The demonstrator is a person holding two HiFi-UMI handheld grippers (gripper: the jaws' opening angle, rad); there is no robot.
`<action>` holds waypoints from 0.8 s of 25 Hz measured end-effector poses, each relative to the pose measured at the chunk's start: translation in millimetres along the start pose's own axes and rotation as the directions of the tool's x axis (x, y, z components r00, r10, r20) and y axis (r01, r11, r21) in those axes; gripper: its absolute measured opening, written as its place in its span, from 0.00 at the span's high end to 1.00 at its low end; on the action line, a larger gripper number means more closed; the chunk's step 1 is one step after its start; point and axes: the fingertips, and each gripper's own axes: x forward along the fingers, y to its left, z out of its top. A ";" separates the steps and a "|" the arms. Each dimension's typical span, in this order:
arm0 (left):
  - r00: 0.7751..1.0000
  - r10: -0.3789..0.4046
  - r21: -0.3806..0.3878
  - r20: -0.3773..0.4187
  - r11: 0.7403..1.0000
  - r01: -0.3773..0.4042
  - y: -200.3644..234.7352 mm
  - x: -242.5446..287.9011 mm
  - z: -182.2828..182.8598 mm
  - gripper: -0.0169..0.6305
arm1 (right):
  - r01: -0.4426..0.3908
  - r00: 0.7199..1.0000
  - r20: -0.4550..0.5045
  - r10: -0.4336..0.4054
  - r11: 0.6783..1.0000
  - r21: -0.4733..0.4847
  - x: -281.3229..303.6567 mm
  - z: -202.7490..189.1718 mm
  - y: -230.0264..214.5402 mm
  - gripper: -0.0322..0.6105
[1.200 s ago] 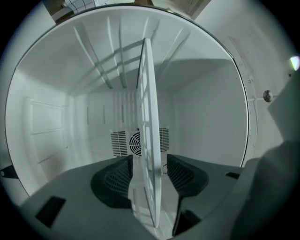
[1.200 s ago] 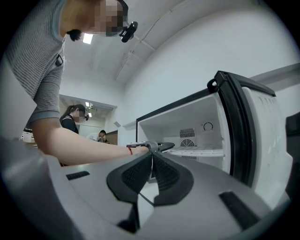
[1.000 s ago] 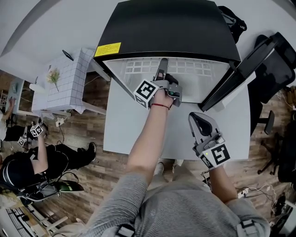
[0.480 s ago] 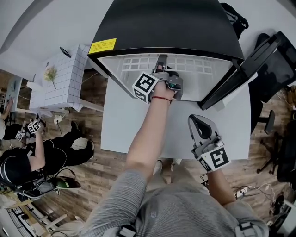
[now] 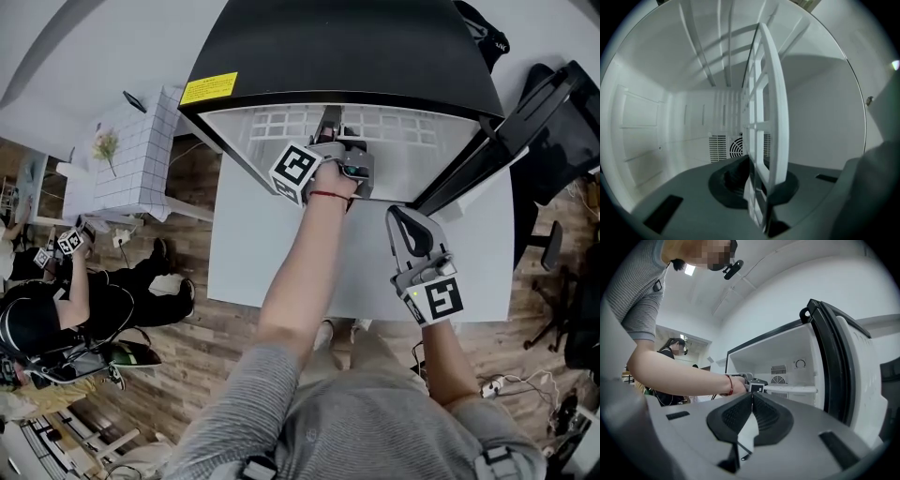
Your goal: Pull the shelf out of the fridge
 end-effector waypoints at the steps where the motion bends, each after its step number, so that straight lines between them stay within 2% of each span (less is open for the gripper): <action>1: 1.000 0.000 -0.005 0.002 1.000 0.000 0.6 0.3 0.5 0.92 | 0.008 1.000 0.000 -0.008 1.000 -0.002 3.8 -1.0 -2.7 0.93; 20: 1.000 0.000 -0.041 0.018 0.999 0.001 1.0 -4.0 -1.5 0.92 | 0.067 0.998 0.013 -0.067 0.998 0.009 19.6 4.6 -16.4 0.93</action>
